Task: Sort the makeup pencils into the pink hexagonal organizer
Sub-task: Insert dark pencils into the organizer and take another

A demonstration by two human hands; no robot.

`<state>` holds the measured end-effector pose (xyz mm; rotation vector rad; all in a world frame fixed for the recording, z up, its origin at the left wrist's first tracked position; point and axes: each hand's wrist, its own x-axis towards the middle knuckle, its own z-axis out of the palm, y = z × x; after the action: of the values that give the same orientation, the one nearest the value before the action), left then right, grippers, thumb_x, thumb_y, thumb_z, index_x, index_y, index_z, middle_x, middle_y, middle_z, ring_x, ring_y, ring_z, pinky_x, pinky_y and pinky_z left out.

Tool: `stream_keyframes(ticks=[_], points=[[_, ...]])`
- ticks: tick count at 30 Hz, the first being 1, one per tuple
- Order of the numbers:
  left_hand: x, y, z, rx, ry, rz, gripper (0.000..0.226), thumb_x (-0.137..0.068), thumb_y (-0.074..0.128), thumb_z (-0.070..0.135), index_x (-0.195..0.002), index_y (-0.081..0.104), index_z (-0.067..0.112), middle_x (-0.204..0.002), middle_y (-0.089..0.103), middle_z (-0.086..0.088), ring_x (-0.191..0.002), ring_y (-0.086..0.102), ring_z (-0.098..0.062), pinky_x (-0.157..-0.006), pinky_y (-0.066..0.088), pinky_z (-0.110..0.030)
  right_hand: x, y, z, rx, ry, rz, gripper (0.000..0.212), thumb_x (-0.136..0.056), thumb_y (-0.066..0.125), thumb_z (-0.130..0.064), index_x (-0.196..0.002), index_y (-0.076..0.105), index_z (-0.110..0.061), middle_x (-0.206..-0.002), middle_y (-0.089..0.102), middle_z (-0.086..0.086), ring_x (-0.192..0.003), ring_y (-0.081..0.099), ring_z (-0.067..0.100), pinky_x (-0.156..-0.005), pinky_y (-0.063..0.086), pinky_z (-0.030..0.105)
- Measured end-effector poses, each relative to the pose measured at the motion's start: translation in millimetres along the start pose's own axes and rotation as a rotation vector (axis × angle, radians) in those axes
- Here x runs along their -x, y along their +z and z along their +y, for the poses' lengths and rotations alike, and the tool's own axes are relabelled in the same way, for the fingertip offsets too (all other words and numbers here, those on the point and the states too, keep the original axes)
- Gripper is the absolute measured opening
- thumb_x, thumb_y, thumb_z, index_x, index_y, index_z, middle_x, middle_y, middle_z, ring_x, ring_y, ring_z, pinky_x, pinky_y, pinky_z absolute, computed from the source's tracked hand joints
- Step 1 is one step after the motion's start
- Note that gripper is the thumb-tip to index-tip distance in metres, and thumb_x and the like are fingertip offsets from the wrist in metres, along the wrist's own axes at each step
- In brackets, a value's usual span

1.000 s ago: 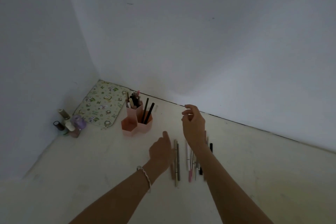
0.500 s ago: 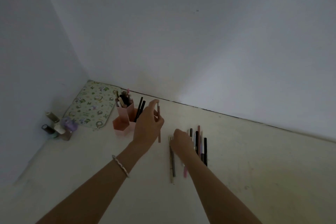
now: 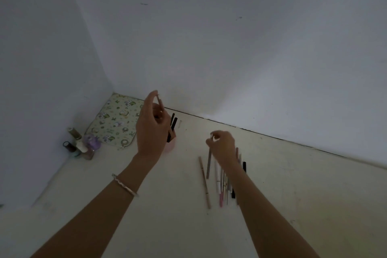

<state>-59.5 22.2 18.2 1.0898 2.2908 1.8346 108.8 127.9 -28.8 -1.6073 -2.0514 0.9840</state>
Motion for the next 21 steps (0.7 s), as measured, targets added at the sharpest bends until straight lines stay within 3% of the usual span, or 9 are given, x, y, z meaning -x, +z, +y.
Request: stream_keyframes(ticks=[4, 6, 9, 14, 16, 19, 21], points=[[-1.5, -4.6, -17.0, -0.178, 0.021, 0.003, 0.042, -0.095, 0.058, 0.018, -0.134, 0.047, 0.027, -0.108, 0.064, 0.001, -0.082, 0.063, -0.012, -0.068, 0.054, -0.025, -4.2, -21.3, -35.4, -0.300, -0.044, 0.133, 0.026, -0.081, 0.065, -0.007, -0.107, 0.066, -0.013, -0.088, 0.067, -0.003, -0.075, 0.062, 0.015, -0.062, 0.045, 0.013], [4.4, -3.3, -26.0, -0.367, 0.156, -0.057, 0.030, -0.093, 0.059, 0.014, -0.123, 0.059, 0.015, -0.113, 0.063, -0.005, -0.093, 0.062, -0.020, -0.075, 0.055, -0.036, 1.1, -22.8, -51.1, -0.415, -0.106, 0.171, 0.029, -0.083, 0.063, -0.006, -0.110, 0.061, -0.017, -0.079, 0.065, -0.007, -0.065, 0.059, 0.004, -0.058, 0.045, 0.005], [11.4, -4.2, -37.1, -0.665, 0.321, -0.014, 0.026, -0.086, 0.064, 0.011, -0.112, 0.069, 0.011, -0.118, 0.063, -0.009, -0.107, 0.059, -0.030, -0.082, 0.047, -0.040, 11.1, -14.3, -69.6, -0.550, -0.228, 0.215, 0.026, -0.086, 0.061, -0.005, -0.108, 0.057, -0.020, -0.081, 0.065, -0.006, -0.067, 0.060, -0.002, -0.064, 0.049, 0.010], [10.2, -14.3, -28.5, -0.517, 0.258, 0.040, 0.037, -0.089, 0.040, 0.021, -0.108, 0.069, 0.008, -0.112, 0.064, -0.011, -0.103, 0.057, -0.033, -0.083, 0.044, -0.041, 25.1, 17.8, -87.3, -0.542, -0.392, 0.233, 0.021, -0.089, 0.060, -0.004, -0.103, 0.055, -0.019, -0.088, 0.064, -0.010, -0.079, 0.063, 0.004, -0.075, 0.053, 0.017], [9.8, -14.9, -23.6, -0.463, 0.255, 0.032, 0.032, -0.089, 0.042, 0.017, -0.102, 0.069, 0.007, -0.106, 0.064, -0.010, -0.098, 0.058, -0.030, -0.081, 0.046, -0.040, 28.4, 31.0, -85.0, -0.466, -0.426, 0.165, 0.018, -0.090, 0.059, -0.004, -0.099, 0.055, -0.020, -0.088, 0.064, -0.007, -0.081, 0.063, 0.006, -0.076, 0.054, 0.019], [21.6, -8.0, -14.7, -0.375, 0.228, -0.035, 0.008, -0.085, 0.056, 0.004, -0.088, 0.062, 0.008, -0.093, 0.060, -0.005, -0.085, 0.055, -0.021, -0.071, 0.043, -0.025, 29.2, 42.1, -70.9, -0.274, -0.485, 0.121, 0.017, -0.088, 0.060, -0.003, -0.101, 0.063, -0.013, -0.098, 0.066, -0.001, -0.085, 0.062, 0.011, -0.079, 0.053, 0.025], [41.5, 4.7, -5.7, -0.382, 0.138, -0.123, 0.013, -0.080, 0.059, 0.001, -0.082, 0.056, 0.013, -0.087, 0.057, 0.000, -0.075, 0.049, -0.012, -0.066, 0.036, -0.013, 26.4, 38.2, -59.3, -0.245, -0.453, 0.187, 0.024, -0.086, 0.058, 0.001, -0.107, 0.064, -0.011, -0.102, 0.066, -0.001, -0.084, 0.060, 0.009, -0.077, 0.051, 0.021]])
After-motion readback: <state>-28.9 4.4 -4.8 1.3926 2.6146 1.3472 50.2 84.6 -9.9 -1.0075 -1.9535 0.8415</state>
